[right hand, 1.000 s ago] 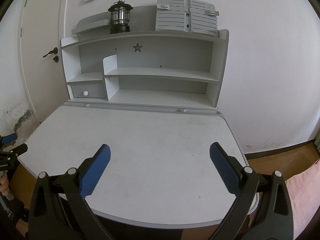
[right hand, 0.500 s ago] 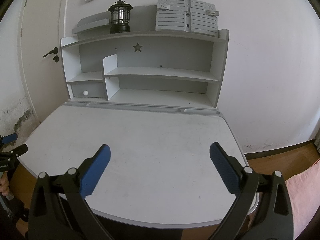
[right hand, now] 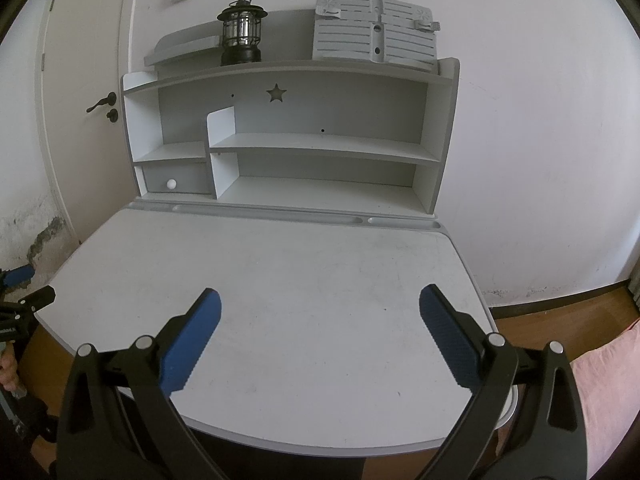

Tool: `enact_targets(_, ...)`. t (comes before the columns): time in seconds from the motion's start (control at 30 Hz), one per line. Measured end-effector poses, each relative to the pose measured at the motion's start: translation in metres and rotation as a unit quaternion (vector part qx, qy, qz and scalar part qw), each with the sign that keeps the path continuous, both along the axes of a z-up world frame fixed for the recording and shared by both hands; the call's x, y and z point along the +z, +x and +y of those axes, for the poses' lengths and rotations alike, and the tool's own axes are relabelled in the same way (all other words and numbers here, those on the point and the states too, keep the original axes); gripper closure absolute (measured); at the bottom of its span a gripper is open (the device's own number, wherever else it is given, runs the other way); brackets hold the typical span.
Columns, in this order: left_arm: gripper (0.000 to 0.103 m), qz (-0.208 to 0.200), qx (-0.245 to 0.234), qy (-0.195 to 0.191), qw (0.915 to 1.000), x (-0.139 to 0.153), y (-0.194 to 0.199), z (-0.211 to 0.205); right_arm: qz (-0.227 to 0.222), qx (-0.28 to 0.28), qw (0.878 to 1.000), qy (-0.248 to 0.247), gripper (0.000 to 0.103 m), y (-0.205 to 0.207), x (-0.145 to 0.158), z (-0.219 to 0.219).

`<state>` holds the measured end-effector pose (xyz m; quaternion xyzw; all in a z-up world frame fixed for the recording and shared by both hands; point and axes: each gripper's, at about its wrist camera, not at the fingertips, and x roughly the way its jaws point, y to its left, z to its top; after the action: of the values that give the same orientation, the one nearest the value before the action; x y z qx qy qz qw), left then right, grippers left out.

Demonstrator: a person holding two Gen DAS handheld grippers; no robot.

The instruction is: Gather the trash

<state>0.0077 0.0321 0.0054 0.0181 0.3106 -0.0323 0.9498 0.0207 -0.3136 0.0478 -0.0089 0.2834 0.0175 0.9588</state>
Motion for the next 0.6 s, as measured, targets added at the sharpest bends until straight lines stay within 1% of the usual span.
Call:
enact_targets(0.37, 0.007, 0.003, -0.006, -0.003, 1.0000, -0.0022, 0.0038, -0.0017, 0.000, 0.001, 1.000, 0.000, 0.007, -0.0003, 0.0018, -0.0005)
enact_targets(0.53, 0.007, -0.006, -0.012, 0.008, 0.9999, -0.0005, 0.0004, -0.0052, 0.001, 0.002, 1.000, 0.000, 0.007, -0.0004, 0.0019, -0.0011)
enact_targets(0.6, 0.007, -0.003, -0.010, 0.007, 0.9999, -0.0001, 0.0010, -0.0051, 0.000, 0.002, 1.000, 0.000, 0.007, -0.0003, 0.0018, -0.0014)
